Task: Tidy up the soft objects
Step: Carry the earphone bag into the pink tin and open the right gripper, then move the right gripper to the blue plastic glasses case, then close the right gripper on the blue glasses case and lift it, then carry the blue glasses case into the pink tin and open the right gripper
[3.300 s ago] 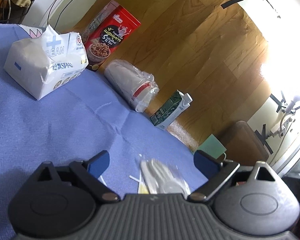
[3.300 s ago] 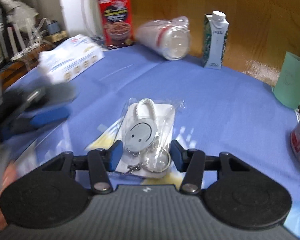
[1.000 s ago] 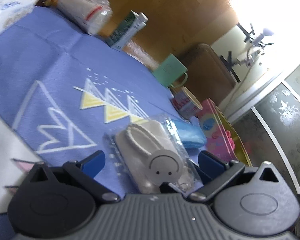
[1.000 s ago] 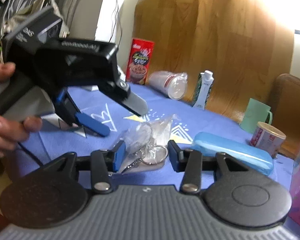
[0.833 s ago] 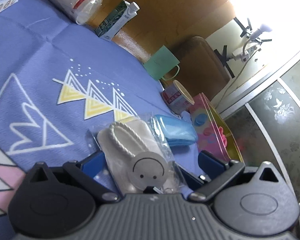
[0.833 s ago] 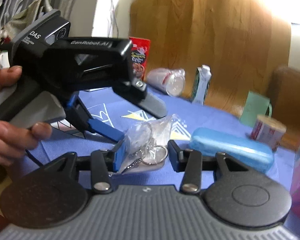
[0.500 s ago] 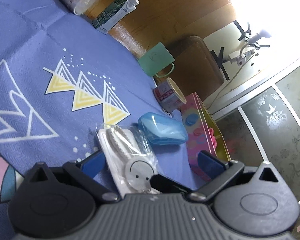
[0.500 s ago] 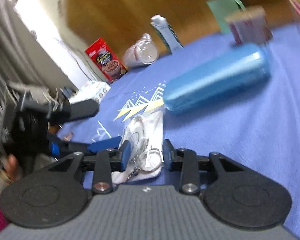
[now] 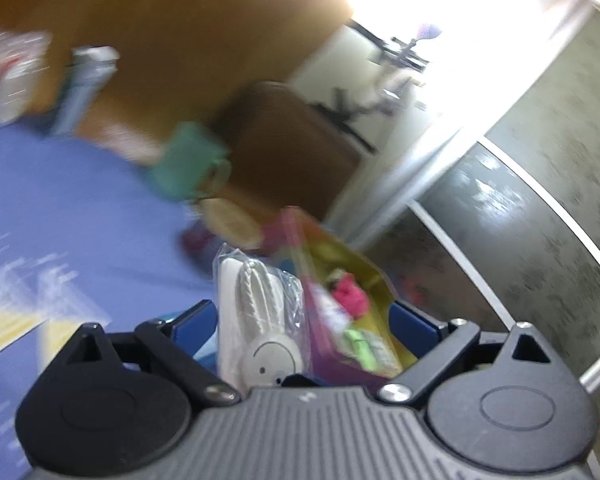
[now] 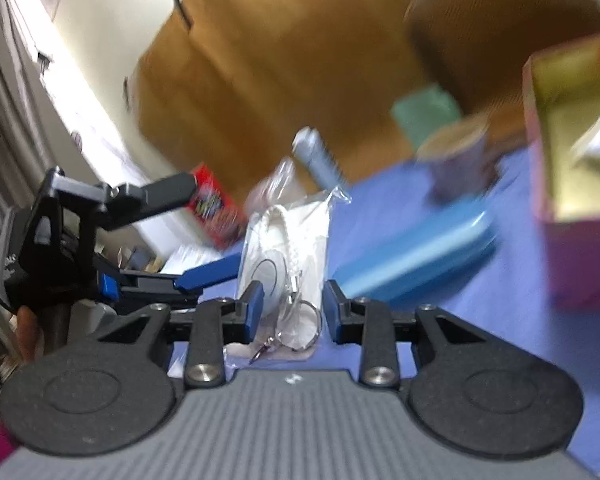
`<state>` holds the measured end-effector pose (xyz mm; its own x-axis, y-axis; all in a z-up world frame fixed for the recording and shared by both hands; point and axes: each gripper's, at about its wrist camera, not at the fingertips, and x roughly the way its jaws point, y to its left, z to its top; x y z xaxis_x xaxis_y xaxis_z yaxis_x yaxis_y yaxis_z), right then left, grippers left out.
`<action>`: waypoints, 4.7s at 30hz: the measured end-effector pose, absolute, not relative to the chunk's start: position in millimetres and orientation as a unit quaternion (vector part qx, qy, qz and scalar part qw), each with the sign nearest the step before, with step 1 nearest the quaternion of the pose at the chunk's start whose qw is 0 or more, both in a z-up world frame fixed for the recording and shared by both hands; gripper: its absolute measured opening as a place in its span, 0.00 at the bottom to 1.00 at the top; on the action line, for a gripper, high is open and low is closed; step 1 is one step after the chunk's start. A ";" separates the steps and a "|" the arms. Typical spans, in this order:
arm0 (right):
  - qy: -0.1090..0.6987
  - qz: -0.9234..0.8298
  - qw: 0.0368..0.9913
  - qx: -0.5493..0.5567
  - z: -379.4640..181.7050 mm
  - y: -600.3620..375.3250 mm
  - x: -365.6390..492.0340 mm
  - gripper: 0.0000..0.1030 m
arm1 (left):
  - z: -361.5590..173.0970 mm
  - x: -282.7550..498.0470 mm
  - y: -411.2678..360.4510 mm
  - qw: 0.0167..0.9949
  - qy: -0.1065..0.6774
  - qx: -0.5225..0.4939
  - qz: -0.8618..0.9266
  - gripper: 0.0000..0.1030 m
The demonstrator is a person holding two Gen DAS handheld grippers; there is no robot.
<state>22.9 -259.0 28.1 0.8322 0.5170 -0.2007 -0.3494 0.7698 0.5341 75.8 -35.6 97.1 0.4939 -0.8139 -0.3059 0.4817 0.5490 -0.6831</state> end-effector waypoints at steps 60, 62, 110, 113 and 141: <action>0.257 0.064 0.964 0.004 30.3 -242.5 149.9 0.72 | 25.4 63.6 -16.5 0.879 0.328 -0.132 -0.320 0.95; 0.262 0.064 0.963 0.010 30.1 -244.3 150.0 0.70 | 25.1 66.5 -36.8 0.877 0.343 -0.113 -0.318 0.91; 0.290 0.223 0.929 -0.050 6.3 -189.1 74.6 0.62 | 11.0 75.9 24.6 0.846 0.382 -0.253 -0.272 0.99; 0.269 0.229 0.933 -0.066 0.0 -175.8 64.2 0.62 | 10.7 75.9 16.3 0.837 0.394 -0.253 -0.282 0.99; 0.093 0.131 0.987 0.013 51.0 -253.5 10.8 0.55 | 100.9 87.7 -133.4 0.839 0.338 -0.136 -0.405 0.85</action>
<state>10.8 -253.5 51.0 0.9485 0.2608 -0.1799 -0.2561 0.9654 0.0494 87.7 -133.4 100.9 0.4433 -0.7707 -0.4577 0.5869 0.6355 -0.5016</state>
